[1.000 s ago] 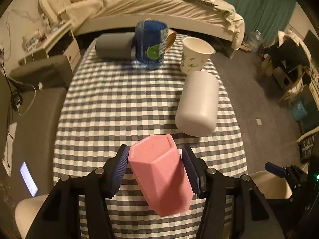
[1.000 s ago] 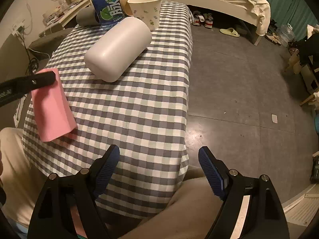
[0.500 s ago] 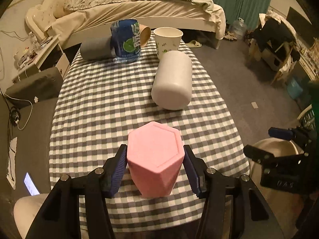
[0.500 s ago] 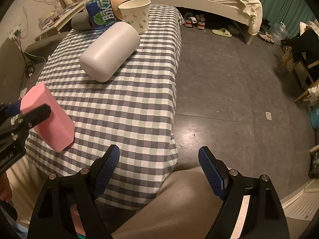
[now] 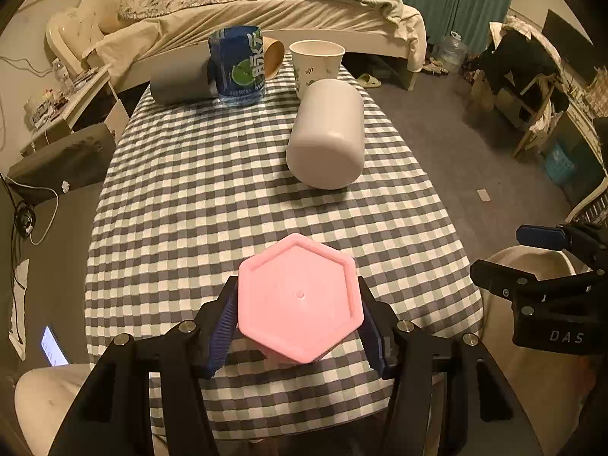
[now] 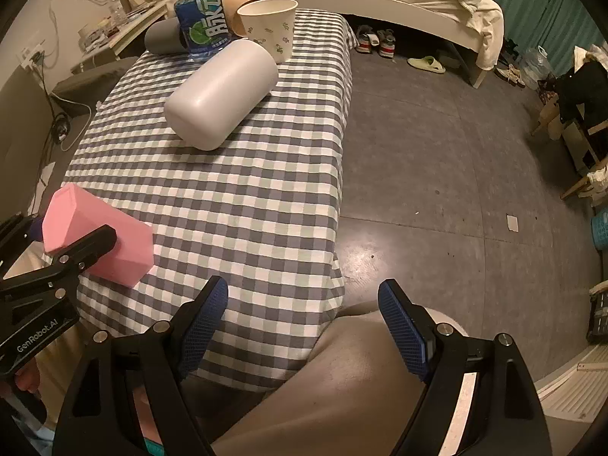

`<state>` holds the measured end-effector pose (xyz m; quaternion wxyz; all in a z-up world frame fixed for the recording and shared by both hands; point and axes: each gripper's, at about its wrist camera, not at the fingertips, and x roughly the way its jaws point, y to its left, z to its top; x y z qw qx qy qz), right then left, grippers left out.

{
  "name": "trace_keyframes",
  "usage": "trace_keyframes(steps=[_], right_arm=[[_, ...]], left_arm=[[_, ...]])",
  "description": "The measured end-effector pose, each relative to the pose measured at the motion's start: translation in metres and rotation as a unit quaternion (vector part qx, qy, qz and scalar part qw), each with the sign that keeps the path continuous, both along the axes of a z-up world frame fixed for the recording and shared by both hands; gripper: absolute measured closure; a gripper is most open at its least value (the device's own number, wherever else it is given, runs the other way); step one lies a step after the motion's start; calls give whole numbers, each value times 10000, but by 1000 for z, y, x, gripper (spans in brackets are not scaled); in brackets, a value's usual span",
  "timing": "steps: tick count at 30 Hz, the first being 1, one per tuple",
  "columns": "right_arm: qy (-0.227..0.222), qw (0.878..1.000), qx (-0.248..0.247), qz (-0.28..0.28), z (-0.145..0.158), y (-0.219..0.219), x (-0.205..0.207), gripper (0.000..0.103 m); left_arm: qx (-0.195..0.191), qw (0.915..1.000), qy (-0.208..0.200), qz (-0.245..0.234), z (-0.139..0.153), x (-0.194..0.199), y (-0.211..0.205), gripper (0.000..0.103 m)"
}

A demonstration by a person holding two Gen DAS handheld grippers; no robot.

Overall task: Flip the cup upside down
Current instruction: 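Lower the inverted pink cup onto the table and open the left tool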

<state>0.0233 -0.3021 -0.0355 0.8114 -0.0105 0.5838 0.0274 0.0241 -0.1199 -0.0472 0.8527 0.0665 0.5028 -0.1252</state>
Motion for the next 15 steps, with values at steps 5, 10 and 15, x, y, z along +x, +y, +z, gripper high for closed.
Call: trace_keyframes(steps=[5,10,15], right_arm=[[-64,10000,-3,11,4,4,2,22],[-283,9995,118,-10,12,5,8,22],[-481,9987,190,-43,20,8,15,22]], left_arm=[[96,9996,-255,22,8,8,0,45],[112,9989,-450,90,14,22,3,45],[90,9979,-617,145,15,39,5,45]])
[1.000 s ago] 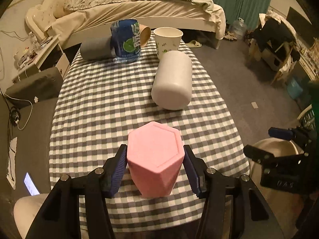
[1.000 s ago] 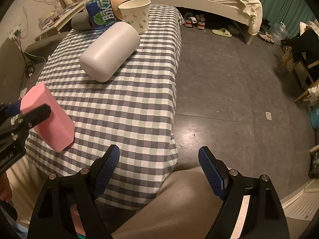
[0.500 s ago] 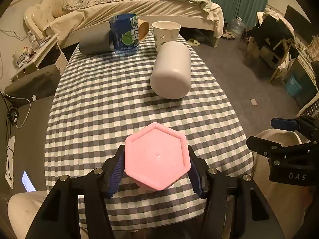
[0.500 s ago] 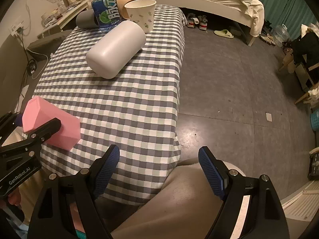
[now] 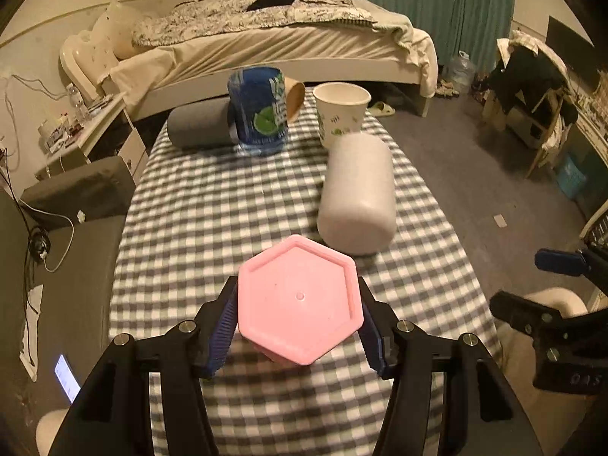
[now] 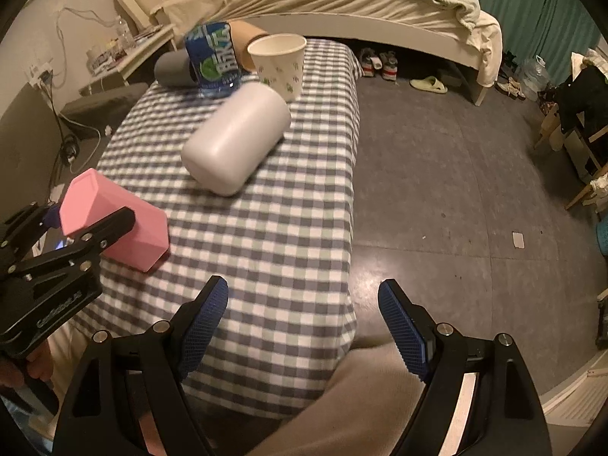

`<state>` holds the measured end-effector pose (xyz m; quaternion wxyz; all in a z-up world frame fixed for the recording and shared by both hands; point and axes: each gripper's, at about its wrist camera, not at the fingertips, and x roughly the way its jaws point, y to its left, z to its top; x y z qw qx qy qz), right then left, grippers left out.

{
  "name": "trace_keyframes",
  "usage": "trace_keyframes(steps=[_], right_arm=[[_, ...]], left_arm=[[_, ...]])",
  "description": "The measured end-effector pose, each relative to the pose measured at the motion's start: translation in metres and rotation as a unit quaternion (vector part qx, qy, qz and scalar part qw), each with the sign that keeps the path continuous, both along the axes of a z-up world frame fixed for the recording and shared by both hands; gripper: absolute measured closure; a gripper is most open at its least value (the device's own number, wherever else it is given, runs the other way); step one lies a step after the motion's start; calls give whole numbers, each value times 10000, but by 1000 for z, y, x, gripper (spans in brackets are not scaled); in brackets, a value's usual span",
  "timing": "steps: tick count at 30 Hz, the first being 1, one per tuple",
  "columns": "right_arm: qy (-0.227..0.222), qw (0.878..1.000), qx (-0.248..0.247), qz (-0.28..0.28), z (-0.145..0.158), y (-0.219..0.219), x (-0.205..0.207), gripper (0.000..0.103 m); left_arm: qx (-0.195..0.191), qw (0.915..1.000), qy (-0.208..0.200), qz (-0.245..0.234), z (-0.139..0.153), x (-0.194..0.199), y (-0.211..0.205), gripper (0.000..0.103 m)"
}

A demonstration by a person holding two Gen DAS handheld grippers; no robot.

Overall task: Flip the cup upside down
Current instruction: 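Lower the inverted pink cup onto the table and open the left tool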

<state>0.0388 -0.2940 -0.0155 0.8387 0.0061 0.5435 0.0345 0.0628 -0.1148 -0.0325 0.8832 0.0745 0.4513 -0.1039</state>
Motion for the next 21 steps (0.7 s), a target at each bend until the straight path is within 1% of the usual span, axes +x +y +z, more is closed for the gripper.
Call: trace_keyframes(steps=[3,8,11,21], right_arm=[[-29,10000,8,-10,1,2,4,22],[-40,10000,7,-49,-1,2,7,22],[-86,9999,79,-90,-2,2,9,22],[-58,9999,69,-57,-5,7,16,22]], left_arm=[[-6,10000,-7,38,-4,10,1,45],[-90,9998,95,129,-11,21,4,45],[-115,9997,178,138,-16,24,5,45],[-196,9995,184,155,-18,29,6,45]])
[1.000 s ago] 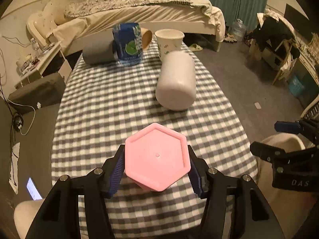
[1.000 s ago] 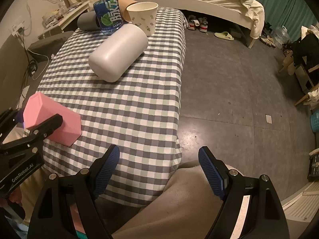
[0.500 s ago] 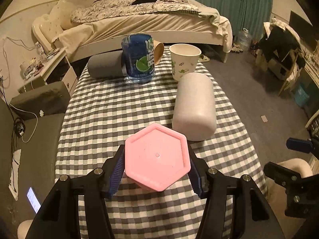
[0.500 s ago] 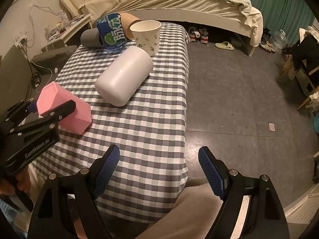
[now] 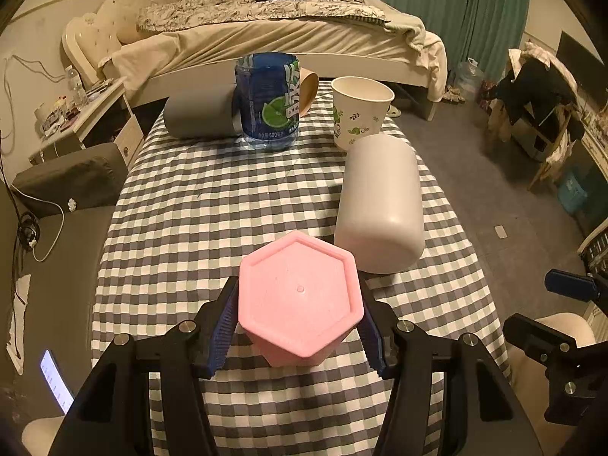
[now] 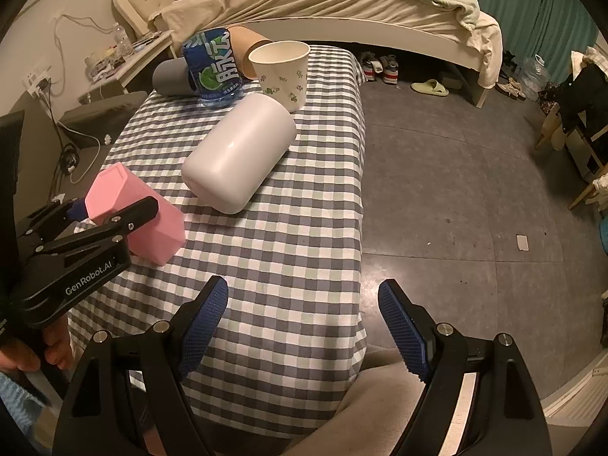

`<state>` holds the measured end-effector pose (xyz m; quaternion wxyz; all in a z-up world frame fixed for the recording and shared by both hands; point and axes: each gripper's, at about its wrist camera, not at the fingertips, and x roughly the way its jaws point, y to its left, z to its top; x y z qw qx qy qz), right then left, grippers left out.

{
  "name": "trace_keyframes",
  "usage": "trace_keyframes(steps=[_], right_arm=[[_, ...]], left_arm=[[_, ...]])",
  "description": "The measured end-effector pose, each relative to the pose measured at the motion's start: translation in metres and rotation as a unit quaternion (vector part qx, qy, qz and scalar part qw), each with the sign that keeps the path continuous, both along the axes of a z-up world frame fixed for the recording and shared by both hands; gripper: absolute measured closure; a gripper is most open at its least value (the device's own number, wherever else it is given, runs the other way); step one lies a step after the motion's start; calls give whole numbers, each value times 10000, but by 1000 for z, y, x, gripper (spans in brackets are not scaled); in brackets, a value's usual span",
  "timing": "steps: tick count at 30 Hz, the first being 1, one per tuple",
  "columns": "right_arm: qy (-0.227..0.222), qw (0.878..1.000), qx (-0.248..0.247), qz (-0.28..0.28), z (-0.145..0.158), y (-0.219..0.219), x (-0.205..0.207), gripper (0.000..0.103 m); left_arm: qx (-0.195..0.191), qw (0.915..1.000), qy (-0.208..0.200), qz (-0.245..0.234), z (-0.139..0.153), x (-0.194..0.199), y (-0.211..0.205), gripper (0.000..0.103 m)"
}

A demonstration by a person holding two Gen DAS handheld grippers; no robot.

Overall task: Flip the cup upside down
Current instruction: 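Lower the inverted pink cup onto the table and open the left tool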

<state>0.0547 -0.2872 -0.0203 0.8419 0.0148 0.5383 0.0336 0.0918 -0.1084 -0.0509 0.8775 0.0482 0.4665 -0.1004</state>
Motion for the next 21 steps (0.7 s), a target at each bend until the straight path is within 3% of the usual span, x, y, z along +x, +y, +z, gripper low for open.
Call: trace_keyframes(steps=[21], right_arm=[[-260,9997,24,-26,19,0,-8,22]], left_arm=[[32,9997,227,8,-5,6,0,41]])
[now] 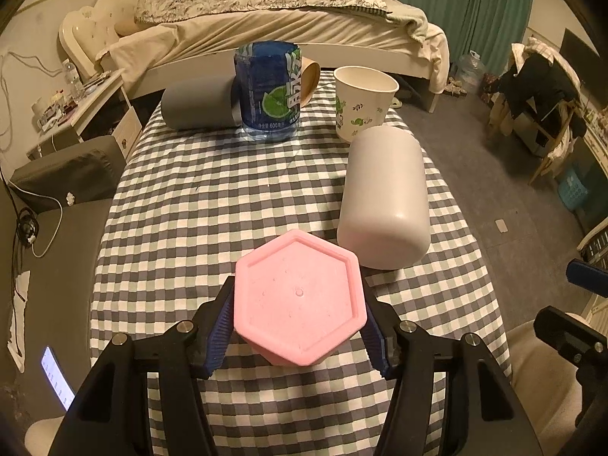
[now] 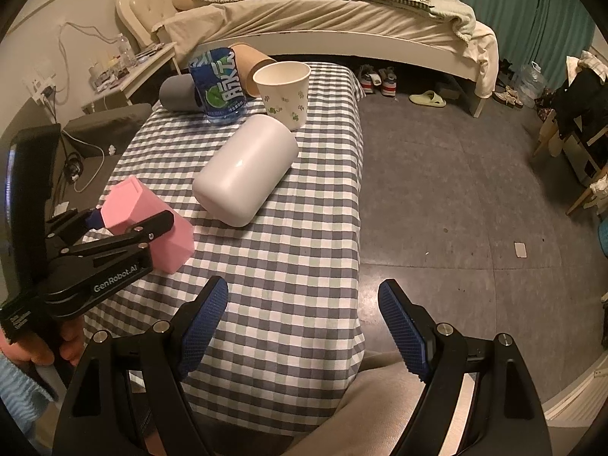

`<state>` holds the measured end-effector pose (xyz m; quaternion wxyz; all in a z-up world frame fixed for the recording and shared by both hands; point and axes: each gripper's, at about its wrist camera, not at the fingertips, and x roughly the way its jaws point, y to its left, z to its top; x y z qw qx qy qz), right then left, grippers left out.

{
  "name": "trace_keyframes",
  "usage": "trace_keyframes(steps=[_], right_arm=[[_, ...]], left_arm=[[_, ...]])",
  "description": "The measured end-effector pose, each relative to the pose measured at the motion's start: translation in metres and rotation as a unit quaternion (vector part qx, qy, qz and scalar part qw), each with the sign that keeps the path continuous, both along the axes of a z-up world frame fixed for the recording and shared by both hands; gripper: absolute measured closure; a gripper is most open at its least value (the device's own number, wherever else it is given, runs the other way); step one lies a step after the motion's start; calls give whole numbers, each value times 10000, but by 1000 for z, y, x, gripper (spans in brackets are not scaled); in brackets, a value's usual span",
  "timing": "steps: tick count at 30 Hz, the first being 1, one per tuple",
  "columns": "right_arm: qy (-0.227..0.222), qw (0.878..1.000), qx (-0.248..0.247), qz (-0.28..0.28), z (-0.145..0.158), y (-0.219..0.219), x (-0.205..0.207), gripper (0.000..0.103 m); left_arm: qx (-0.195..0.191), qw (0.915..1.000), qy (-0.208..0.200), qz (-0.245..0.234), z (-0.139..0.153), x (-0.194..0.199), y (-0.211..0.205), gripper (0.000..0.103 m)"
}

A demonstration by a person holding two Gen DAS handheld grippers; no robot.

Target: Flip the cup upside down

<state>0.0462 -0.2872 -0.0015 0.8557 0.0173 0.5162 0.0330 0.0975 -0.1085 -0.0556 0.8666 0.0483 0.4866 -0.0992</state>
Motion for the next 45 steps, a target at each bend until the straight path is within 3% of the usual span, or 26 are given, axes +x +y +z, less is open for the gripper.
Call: trace_keyframes(steps=[4,15,26,30,31,32,35,45], right_arm=[[-59,10000,3,-11,5,0,-1,22],[-271,9996,-16,-27,22,3,-9,22],[-693,9976,-70,60,47,18,-25,22],[-857,9963,-60,89,53,27,-32,22],[-897,9959,-55,94,53,29,-33,22],[-945,9955,-41,99,53,31,-35,22],[-1070,9942,41,54,51,35,-39,12],[-1281,9918,-7,4,37,46,-46,5]], left_arm=[[-21,9999,-108,28,8,-6,1,22],[-196,9986,-474,117,47,-21,14,22],[-287,9915,-1211,384,94,-63,56,22],[-39,9886,-1450,404,93,-80,66,19],[-6,9880,-1491,402,92,-82,67,10],[12,9872,-1545,397,91,-86,69,7],[100,9847,-1710,331,84,-97,73,6],[-47,9867,-1550,487,63,-107,90,3]])
